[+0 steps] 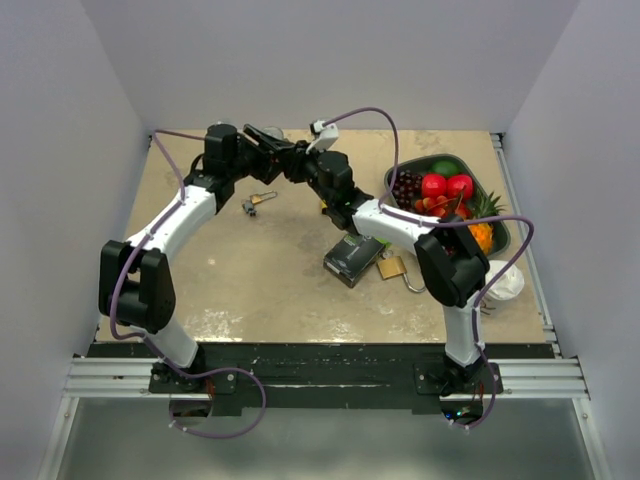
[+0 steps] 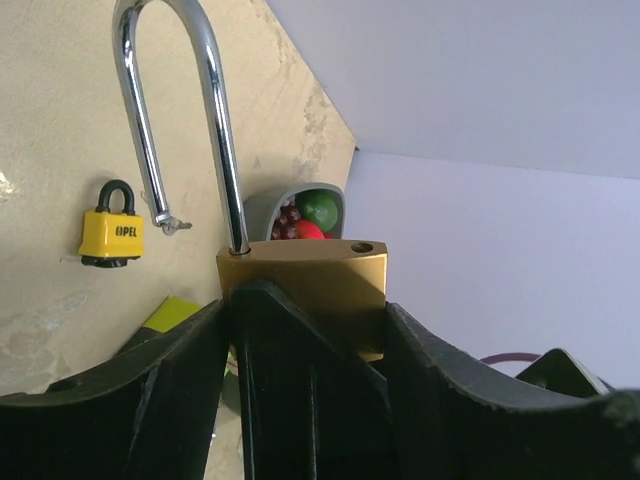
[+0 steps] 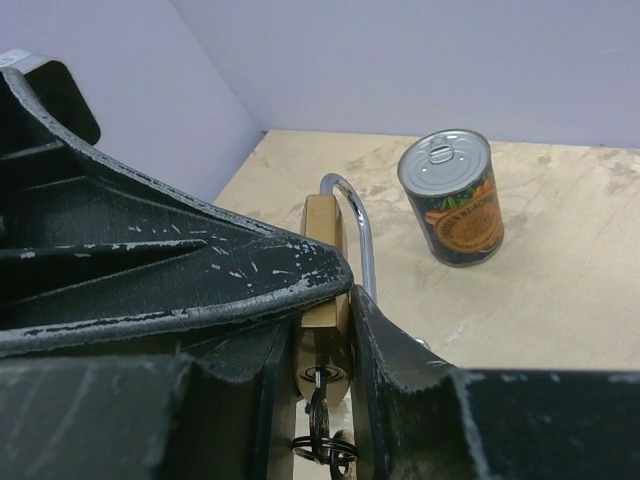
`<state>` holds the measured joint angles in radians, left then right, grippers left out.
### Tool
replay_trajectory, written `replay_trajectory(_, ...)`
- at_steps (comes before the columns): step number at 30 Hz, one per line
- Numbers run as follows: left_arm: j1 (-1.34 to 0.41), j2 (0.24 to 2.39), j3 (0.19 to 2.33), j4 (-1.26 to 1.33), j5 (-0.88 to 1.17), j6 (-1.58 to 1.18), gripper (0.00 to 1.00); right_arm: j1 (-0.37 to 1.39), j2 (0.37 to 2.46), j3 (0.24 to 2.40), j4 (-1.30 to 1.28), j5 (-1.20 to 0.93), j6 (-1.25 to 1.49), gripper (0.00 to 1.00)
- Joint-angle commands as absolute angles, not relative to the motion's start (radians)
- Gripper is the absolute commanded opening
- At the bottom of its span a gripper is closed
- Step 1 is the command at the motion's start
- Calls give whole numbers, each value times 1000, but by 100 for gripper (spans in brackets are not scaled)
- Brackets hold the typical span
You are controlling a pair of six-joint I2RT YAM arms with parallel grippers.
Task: Lock with the key
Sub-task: Pick up the lock from the center of the board.
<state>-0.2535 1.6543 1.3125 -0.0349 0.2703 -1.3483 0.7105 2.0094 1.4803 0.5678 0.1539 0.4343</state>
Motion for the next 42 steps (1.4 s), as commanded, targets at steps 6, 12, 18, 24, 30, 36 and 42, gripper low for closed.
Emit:
replay_trajectory(6, -149, 1551, 1292, 17, 291, -1095, 99, 614, 1852, 1425, 571, 3, 532, 0)
replay_trajectory(12, -124, 1490, 1227, 2, 324, -852, 99, 555, 1835, 1433, 575, -232, 633, 0)
replay_trajectory(18, -45, 1393, 1163, -31, 452, -473, 99, 494, 1816, 1425, 597, -618, 669, 0)
replay_trajectory(24, 110, 1315, 994, 70, 927, -296, 99, 486, 1813, 1410, 684, -944, 779, 0)
replay_trajectory(30, 115, 1275, 1002, -113, 1155, 63, 99, 482, 1807, 1398, 727, -1028, 848, 0)
replay_trajectory(36, 104, 1236, 910, 87, 1230, 8, 89, 482, 1784, 1344, 830, -1038, 933, 0)
replay_trajectory(42, 43, 1197, 851, 244, 1174, -87, 78, 489, 1764, 1315, 868, -1037, 977, 0)
